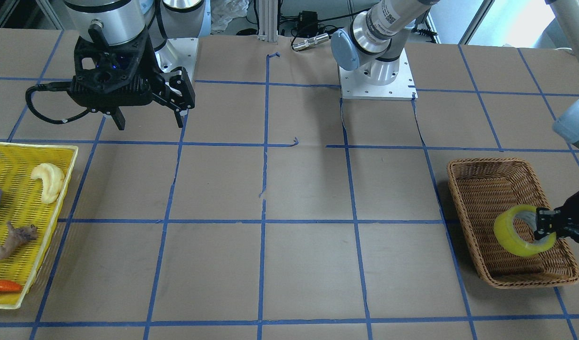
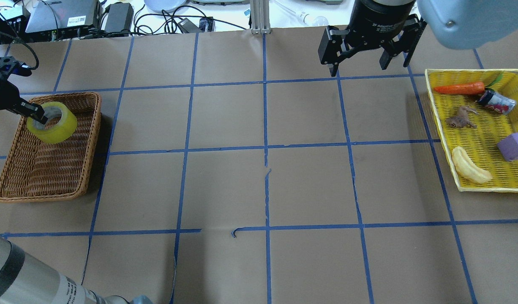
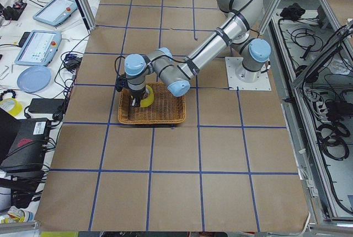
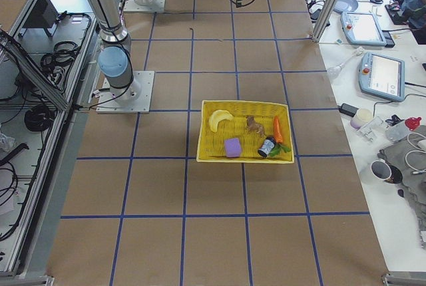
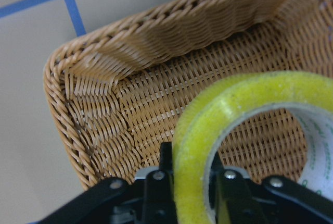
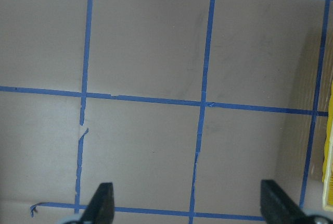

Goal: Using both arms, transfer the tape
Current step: 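Lower the tape roll into the basket and open the left gripper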

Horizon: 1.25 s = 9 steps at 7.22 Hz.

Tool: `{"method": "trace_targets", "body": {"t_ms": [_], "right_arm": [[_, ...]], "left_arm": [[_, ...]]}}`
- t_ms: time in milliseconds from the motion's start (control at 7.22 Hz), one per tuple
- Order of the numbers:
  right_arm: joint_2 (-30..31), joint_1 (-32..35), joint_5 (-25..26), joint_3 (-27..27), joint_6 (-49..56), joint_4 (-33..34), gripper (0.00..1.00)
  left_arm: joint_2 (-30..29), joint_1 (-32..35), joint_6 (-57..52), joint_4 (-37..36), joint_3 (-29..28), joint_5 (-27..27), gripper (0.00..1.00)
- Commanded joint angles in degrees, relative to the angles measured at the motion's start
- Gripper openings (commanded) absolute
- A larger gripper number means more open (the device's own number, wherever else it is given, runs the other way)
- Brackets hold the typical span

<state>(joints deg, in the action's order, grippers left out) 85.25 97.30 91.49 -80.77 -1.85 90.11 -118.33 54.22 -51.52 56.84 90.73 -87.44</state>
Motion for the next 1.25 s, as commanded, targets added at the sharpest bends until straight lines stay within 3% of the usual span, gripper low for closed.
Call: {"method": "trace_targets", "body": {"t_ms": [0, 138, 277, 415, 692, 831, 969, 1108], "right_arm": [[0.0, 0.0, 0.0, 0.0, 0.0, 0.15, 1.0], [0.0, 0.0, 0.0, 0.0, 0.0, 0.15, 1.0], [0.0, 0.0, 0.0, 0.0, 0.0, 0.15, 1.0], [0.0, 0.0, 0.0, -0.09, -0.09, 0.07, 1.0], [0.0, 0.09, 0.0, 0.0, -0.09, 0.15, 1.0], [0.0, 0.17, 0.0, 0.0, -0.09, 0.15, 1.0], [0.0, 0.17, 0.0, -0.09, -0.09, 0.24, 1.0], [0.0, 0.17, 0.0, -0.09, -0.09, 0.07, 1.0]], "left_arm": [[-1.46, -0.34, 0.01, -1.81, 1.2, 2.17, 0.2], [-1.64, -0.34, 0.27, -2.43, 1.12, 4.1, 0.35], [-1.55, -0.34, 0.45, -2.35, 1.2, 4.73, 0.92], [0.62, 0.35, 0.54, -2.26, 0.33, 4.38, 1.0], [5.37, 1.84, 1.76, -1.56, -0.73, 4.38, 1.0], [8.52, 5.94, 6.99, -1.47, -2.3, 3.86, 1.0], [11.51, 10.6, 12.35, 4.02, -4.57, 3.59, 1.0], [14.07, 16.56, 25.2, 7.9, -6.25, 3.94, 1.0]]}}
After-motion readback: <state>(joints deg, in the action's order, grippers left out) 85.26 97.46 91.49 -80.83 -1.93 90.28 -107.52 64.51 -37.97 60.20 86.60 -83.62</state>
